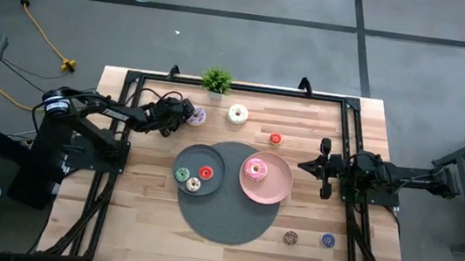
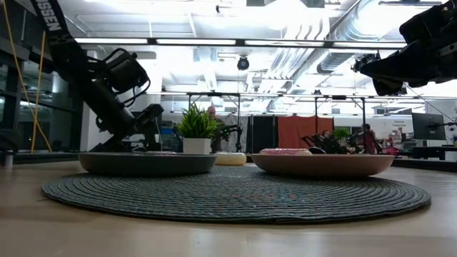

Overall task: Pick & Place donuts
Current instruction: Put the big purple donut on the pink plate

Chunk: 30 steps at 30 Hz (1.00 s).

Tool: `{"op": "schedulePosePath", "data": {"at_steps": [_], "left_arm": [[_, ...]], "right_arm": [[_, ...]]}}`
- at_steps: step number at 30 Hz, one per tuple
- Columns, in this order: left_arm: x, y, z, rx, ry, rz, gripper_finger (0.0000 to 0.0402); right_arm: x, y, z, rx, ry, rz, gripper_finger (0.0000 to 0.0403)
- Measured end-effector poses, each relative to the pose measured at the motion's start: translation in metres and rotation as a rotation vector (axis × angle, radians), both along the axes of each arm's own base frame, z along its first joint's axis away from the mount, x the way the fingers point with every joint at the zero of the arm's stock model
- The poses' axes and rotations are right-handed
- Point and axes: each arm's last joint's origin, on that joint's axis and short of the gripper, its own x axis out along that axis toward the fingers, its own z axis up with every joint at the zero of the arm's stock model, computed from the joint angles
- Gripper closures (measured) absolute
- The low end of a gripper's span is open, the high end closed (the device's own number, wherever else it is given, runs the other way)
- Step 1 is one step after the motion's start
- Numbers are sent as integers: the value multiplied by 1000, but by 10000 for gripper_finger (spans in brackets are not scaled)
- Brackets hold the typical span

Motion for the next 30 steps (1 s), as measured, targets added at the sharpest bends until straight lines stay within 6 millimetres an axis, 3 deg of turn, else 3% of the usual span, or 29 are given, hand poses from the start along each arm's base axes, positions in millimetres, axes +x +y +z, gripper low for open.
{"op": "schedulePosePath", "data": {"at_steps": [20,30], "left_arm": [[2,1,1,15,-21,-23,286],[5,1,11,74,-63,-129,298]], "right_arm": [[0,0,0,0,0,0,402],[0,0,0,0,0,0,402]]}}
